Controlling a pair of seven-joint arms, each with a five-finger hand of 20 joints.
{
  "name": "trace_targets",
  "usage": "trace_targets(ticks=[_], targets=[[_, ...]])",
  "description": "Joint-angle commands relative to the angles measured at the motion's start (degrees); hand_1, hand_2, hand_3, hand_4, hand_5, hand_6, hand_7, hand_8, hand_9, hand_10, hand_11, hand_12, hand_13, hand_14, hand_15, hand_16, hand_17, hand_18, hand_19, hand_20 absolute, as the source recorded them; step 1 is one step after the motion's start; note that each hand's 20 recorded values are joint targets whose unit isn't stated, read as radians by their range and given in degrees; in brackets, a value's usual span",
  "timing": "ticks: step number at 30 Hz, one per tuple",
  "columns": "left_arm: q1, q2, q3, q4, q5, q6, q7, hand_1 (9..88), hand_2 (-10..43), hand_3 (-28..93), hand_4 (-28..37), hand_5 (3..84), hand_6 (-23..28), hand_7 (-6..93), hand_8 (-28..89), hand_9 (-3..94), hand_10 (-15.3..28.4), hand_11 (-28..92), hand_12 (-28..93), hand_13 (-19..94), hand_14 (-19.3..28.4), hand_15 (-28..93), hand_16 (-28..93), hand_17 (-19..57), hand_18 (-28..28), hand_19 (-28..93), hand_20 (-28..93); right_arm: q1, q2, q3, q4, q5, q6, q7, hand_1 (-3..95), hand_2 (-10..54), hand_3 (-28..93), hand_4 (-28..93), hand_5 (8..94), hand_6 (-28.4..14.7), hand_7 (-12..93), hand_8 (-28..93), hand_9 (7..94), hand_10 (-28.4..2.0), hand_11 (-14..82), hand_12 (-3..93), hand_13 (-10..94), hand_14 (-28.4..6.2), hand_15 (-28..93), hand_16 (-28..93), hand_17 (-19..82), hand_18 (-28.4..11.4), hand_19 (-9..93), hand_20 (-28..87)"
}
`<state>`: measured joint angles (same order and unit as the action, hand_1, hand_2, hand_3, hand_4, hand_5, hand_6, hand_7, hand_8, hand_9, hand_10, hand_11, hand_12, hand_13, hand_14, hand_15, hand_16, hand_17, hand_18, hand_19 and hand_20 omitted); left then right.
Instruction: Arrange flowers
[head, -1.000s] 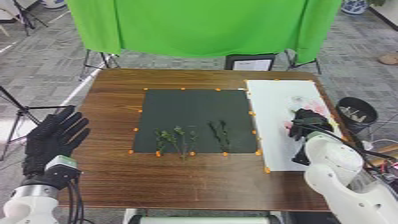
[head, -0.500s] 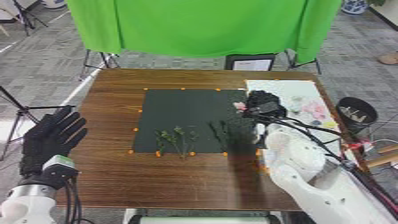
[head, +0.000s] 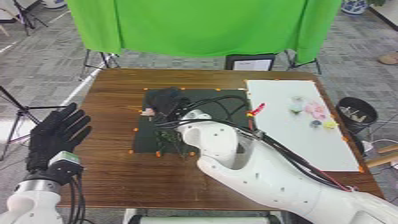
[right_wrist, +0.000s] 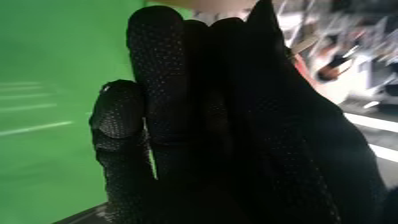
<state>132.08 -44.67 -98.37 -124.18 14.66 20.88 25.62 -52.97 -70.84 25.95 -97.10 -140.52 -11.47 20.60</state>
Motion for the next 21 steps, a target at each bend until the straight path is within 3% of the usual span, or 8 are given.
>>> trace_targets(ticks=[1,9,21], targets=[[0.51,0.89,-0.31,-0.14,-0.37,0.76,0.44,27.4,12.8,75,-26.9,41.0,10.7,13.5,-8,33.2,17.1,21,13,21,17.0,37,-6,-8.4,16.6,39,9,2.68,-2.50,-6.20,3.22,-4.84,-2.47,-2.03,54.9,-1.1,66,-28,79.0,0.0,15,-2,78.2,-10.0,10.8,19.0,76,-8.3,43,28,39,-21.8,84,36],[-1.11,1.38,0.87,0.27,0.38,0.85,-0.21,27.6,13.1,75,-27.1,41.2,10.7,13.6,-8,33.7,17.1,21,13,22,17.0,38,-7,-8.4,16.7,39,9,4.51,-2.70,-9.76,6.10,-6.68,-4.52,-1.38,54.4,-1.1,66,-28,78.3,0.1,15,-2,77.5,-10.1,11.1,18.6,76,-8.7,43,28,39,-22.0,84,35],[-0.74,1.06,-0.03,0.17,0.80,1.16,-0.73,27.7,13.7,75,-27.2,41.5,10.7,14.0,-8,33.9,17.1,22,12,22,17.0,38,-7,-8.3,16.7,39,9,4.42,-2.86,-10.14,6.38,-7.00,-6.21,0.04,51.6,-8.1,70,-28,74.7,-0.2,17,-2,74.7,-10.9,13.4,16.6,75,-8.6,44,27,39,-22.2,84,35]])
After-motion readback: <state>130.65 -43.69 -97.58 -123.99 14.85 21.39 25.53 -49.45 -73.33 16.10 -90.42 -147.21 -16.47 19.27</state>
